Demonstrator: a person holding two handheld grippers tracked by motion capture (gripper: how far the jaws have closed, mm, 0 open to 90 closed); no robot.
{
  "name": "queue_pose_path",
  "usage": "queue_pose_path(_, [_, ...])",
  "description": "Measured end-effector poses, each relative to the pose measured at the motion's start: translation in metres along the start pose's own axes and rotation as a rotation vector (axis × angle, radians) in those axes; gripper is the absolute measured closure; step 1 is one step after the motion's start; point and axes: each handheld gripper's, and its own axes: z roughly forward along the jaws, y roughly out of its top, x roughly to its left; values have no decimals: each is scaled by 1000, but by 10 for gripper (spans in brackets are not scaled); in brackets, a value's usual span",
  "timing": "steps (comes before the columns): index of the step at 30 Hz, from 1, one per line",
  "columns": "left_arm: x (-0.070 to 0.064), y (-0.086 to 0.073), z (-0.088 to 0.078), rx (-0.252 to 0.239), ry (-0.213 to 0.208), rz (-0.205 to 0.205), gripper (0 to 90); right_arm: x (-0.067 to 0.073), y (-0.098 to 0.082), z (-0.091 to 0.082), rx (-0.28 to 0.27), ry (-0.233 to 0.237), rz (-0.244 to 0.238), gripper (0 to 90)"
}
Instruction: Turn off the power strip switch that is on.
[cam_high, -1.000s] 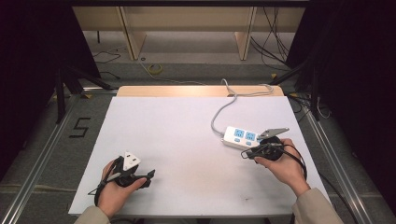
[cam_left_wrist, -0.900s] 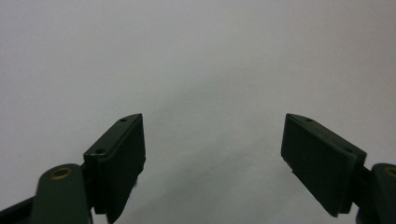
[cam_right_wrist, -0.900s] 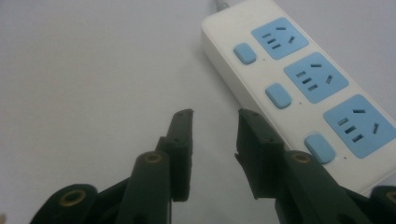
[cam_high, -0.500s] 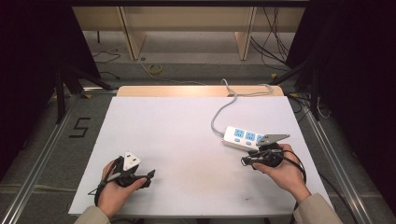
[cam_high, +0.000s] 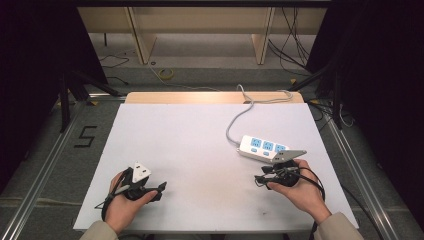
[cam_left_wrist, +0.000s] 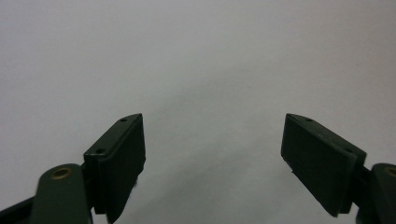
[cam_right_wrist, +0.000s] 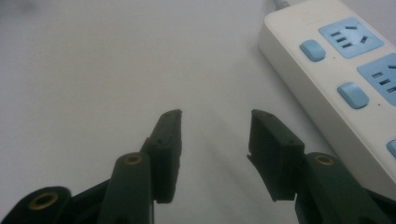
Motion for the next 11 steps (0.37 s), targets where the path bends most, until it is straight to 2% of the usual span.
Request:
queue_pose_path(4, [1, 0, 0, -2, 3, 2, 216, 1, 0, 1, 1, 6, 15, 541])
queue_pose_path(11, [0, 1, 1, -4, 5, 0, 214, 2, 0, 1, -6, 3, 5, 528])
